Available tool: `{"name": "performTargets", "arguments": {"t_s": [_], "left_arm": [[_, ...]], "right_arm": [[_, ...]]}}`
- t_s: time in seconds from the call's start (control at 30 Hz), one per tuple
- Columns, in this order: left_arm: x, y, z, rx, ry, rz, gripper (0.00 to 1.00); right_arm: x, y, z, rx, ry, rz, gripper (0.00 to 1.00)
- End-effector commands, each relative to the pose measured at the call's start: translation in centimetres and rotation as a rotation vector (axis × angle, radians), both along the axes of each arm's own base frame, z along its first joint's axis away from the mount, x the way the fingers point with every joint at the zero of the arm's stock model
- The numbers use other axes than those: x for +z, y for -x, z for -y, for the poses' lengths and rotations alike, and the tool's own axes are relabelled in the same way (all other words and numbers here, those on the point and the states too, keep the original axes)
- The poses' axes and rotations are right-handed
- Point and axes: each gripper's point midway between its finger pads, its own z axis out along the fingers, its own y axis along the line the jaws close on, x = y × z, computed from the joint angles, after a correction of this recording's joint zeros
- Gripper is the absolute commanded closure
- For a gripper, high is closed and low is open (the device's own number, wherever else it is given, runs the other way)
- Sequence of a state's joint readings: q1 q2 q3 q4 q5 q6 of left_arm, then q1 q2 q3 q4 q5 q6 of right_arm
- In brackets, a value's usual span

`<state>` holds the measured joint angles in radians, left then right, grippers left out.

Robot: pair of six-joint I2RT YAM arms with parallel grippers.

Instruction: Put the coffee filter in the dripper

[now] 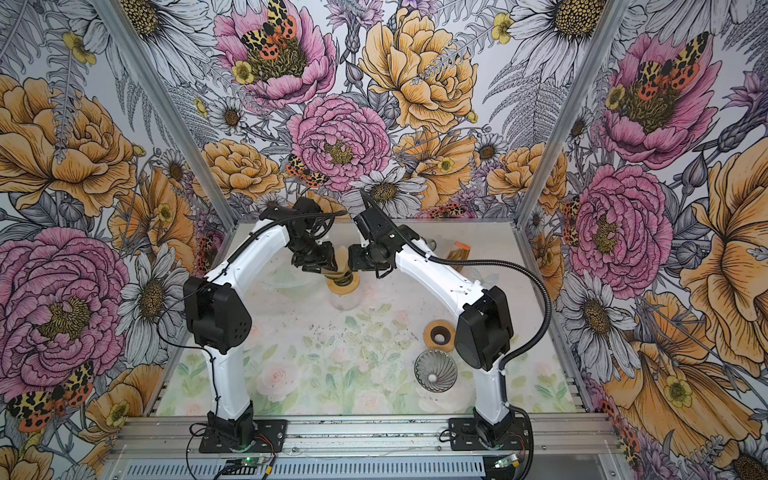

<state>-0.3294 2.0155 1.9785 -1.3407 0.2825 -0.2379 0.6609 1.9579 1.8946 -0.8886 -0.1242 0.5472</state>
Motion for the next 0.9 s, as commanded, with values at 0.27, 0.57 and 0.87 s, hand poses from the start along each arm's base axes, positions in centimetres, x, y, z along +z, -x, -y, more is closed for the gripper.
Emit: {"name": "performTargets", "arguments": {"t_s": [0.27,0.57,0.87], "left_arm": [[5.6,-0.6,-0.3,0.011,0.129,0.118,0.50],[5.4,-1.0,-1.8,0.015,0.113,0.129,0.50],[3.7,-1.3,-1.4,-0.001,0.095,0.097,0.52]], "right_arm": [[-1.4,0.1,0.1,0.012,0.050,-0.002,0.41],[-1.8,0.1,0.0,0.017,0.071,-0.011,0.41],[-2.2,0.2,0.4,0.016,0.098,-0.015,0.41]]}}
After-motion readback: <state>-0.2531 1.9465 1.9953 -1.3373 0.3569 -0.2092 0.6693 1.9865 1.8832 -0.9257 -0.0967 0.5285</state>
